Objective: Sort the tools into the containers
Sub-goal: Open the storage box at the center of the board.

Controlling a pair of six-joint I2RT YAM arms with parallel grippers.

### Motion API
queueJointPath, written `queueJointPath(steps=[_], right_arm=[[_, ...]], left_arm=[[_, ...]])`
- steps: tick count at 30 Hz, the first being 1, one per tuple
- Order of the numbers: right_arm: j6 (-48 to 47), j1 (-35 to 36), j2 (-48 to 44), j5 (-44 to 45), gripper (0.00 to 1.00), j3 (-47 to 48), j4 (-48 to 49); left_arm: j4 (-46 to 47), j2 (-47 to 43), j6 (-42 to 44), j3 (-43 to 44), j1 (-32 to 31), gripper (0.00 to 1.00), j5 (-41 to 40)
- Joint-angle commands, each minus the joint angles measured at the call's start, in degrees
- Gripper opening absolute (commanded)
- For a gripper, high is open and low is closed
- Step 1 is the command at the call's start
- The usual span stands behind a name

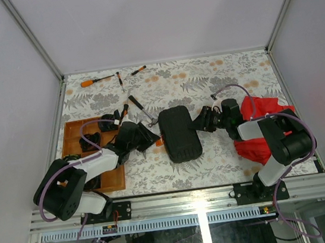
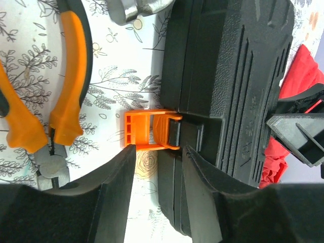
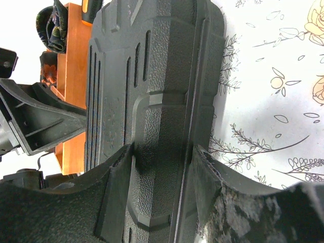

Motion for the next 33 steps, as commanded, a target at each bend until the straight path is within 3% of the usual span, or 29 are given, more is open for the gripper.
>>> queueJointPath(steps=[1,13,23,33], right_arm=[[-7.0,1.1,2.5,7.3,0.49,-2.1,-19.6],[-13.0,1.1,-5.7,11.7,0.51,5.2,-33.1],[-17.7,1.1,-13.9,19.4,0.64,10.6,-43.9],[-20.8,1.3,-20.7,24.5,0.74,15.5,-52.1]], left_arm=[[0.4,-0.8,1.4,-1.3,0.7,0.4,-1.0],[3.8,4.7,2.3,-1.4,0.9,0.37,0.2],[3.5,9.7,3.9,0.6,0.5,0.29,0.4],[4.2,13.1,1.2,2.3,-7.7,0.25,-1.4]])
